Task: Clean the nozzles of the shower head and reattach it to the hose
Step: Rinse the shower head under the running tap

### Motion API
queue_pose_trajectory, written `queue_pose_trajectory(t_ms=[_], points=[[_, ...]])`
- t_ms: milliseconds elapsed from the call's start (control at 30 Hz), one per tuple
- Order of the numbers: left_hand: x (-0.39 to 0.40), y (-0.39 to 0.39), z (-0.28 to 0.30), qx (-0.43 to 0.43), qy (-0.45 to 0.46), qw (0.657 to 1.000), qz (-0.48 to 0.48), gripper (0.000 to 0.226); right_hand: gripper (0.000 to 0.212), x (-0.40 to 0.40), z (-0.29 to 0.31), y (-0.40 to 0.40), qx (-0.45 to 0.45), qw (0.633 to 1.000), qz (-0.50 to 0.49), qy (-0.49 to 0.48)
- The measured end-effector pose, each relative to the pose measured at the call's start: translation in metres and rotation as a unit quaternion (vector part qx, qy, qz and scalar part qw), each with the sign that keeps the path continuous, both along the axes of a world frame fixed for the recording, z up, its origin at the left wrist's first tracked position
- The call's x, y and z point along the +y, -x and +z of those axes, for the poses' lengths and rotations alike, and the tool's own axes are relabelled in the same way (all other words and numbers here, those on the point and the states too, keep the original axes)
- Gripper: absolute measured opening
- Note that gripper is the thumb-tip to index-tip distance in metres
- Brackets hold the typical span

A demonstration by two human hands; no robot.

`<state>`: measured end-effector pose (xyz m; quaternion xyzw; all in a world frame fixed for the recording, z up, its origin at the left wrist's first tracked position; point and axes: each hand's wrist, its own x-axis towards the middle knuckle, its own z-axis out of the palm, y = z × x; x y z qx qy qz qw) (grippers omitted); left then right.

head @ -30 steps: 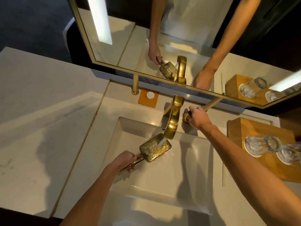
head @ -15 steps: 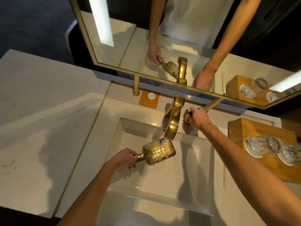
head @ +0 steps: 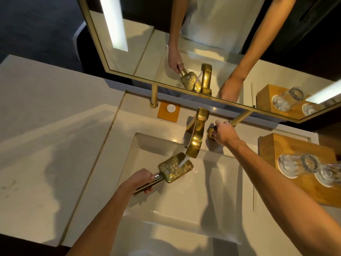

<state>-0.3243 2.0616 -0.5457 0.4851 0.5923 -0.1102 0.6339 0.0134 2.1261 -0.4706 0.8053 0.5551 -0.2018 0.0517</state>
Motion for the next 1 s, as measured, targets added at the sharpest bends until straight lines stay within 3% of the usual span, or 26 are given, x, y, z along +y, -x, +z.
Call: queue_pose_trajectory(t_ms=[333,1000], points=[[0.01,-0.006,-0.004,0.016,-0.1,0.988,-0.115,0.027,0.035,0.0,-0.002,0.0,0.003,1.0,-0.01,-0.003],[-0.007,-0.02,-0.009,-0.036,-0.074,0.994,-0.071,0.025,0.036,-0.002,-0.002,-0.001,0.003,1.0,-0.002,-0.007]])
